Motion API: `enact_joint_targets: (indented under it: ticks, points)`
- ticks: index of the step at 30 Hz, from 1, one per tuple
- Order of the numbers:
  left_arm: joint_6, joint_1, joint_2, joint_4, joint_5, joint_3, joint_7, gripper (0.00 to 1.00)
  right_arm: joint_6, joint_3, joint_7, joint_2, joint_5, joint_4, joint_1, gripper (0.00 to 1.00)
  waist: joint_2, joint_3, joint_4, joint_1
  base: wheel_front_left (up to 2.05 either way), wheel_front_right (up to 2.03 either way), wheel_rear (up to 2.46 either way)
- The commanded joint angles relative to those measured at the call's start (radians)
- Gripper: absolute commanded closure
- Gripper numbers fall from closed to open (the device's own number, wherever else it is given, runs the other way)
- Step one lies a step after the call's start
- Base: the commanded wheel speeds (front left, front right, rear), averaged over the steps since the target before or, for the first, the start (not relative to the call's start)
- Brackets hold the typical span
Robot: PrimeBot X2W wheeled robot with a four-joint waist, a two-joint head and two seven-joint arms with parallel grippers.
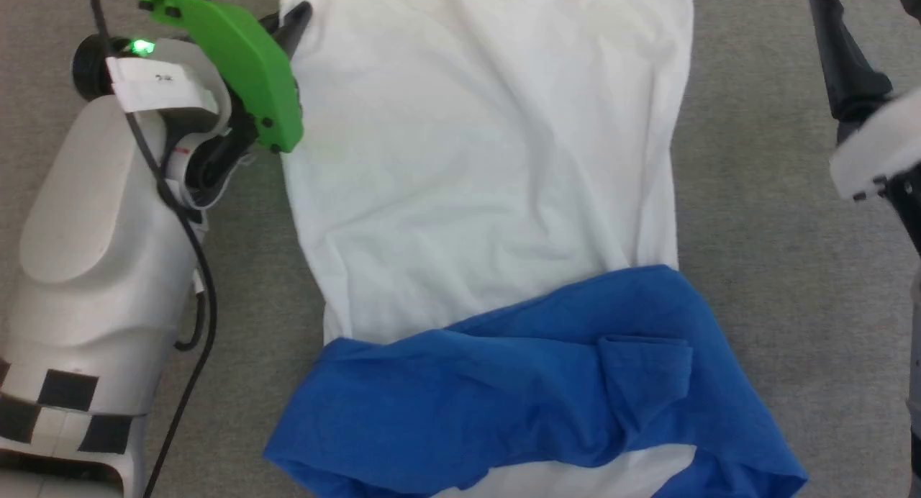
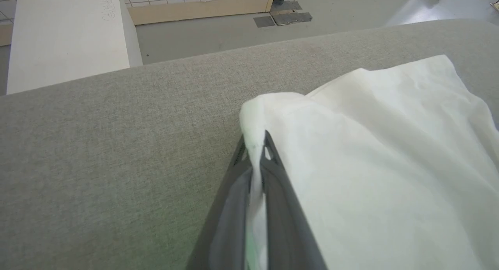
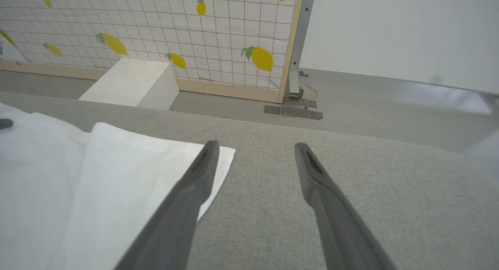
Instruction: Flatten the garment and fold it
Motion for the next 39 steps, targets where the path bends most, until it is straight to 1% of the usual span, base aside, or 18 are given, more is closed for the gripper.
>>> enact_joint_targets:
  ticks: [1,5,8,13,14,15,24,25,26,27,28,32,36,39]
  points:
    - [-0.008,-0.021,-0.009,-0.001,-0.004,-0.010,-0.009,1.00,-0.002,0.014,0.053,-0.008,0.008,0.028,-0.028,0.00,0.0000,0.007,0.026,0.0000,0.00,0.00,0.00]
    - [-0.019,-0.040,-0.027,-0.009,-0.018,-0.035,-0.021,1.00,-0.002,0.008,0.200,0.001,0.029,0.142,-0.103,0.00,0.0000,0.017,0.053,0.0000,0.00,0.00,0.00]
    - [-0.023,-0.054,-0.037,-0.011,-0.028,-0.050,-0.025,1.00,-0.002,-0.031,0.259,0.028,0.021,0.243,-0.166,0.00,0.0000,0.029,0.072,0.0000,0.00,0.00,0.00]
    - [-0.028,-0.076,-0.054,-0.007,-0.040,-0.077,-0.040,1.00,-0.002,-0.066,0.285,0.047,-0.035,0.378,-0.261,0.00,0.0000,0.058,0.110,0.0000,0.00,0.00,0.00]
    - [-0.029,-0.080,-0.057,-0.005,-0.042,-0.081,-0.044,1.00,-0.002,-0.066,0.290,0.047,-0.042,0.396,-0.273,0.00,0.0000,0.062,0.117,0.0000,0.00,0.00,0.00]
    - [-0.030,-0.093,-0.066,0.003,-0.051,-0.097,-0.053,1.00,-0.002,-0.058,0.304,0.043,-0.056,0.443,-0.310,0.00,0.0000,0.079,0.137,0.0000,0.00,0.00,0.00]
    - [-0.032,-0.126,-0.072,0.040,-0.075,-0.131,-0.081,1.00,-0.002,-0.016,0.338,0.015,-0.085,0.525,-0.367,0.00,0.0000,0.106,0.168,0.0000,0.00,0.00,0.00]
    - [-0.032,-0.129,-0.071,0.045,-0.077,-0.134,-0.084,1.00,-0.002,-0.011,0.347,0.013,-0.085,0.530,-0.372,0.38,0.0000,0.107,0.169,0.0000,0.00,0.00,0.00]
    - [-0.033,-0.132,-0.070,0.050,-0.080,-0.137,-0.087,1.00,-0.002,-0.010,0.354,0.012,-0.086,0.532,-0.376,0.68,0.0000,0.108,0.170,0.0000,0.00,0.00,0.00]
    - [-0.033,-0.135,-0.068,0.055,-0.083,-0.139,-0.091,1.00,-0.002,-0.009,0.354,0.010,-0.089,0.530,-0.381,0.90,0.0000,0.108,0.170,0.0000,0.00,0.00,0.00]
    - [-0.033,-0.136,-0.066,0.060,-0.085,-0.141,-0.095,1.00,-0.002,-0.011,0.351,0.008,-0.093,0.527,-0.386,1.00,0.0000,0.108,0.170,0.0000,0.00,0.00,0.00]
    - [-0.033,-0.141,-0.056,0.084,-0.091,-0.138,-0.131,1.00,-0.002,-0.024,0.313,0.000,-0.106,0.517,-0.400,1.00,0.0000,0.093,0.164,0.0000,0.00,0.00,0.00]
    - [-0.033,-0.150,-0.042,0.106,-0.087,-0.122,-0.190,1.00,-0.002,-0.038,0.237,-0.015,-0.123,0.511,-0.412,1.00,0.0000,0.072,0.154,0.0000,0.00,0.00,0.00]
    - [-0.025,-0.159,-0.035,0.126,-0.083,-0.100,-0.239,1.00,-0.002,-0.047,0.183,-0.024,-0.129,0.520,-0.416,1.00,0.0000,0.051,0.143,0.0000,0.00,0.00,0.00]
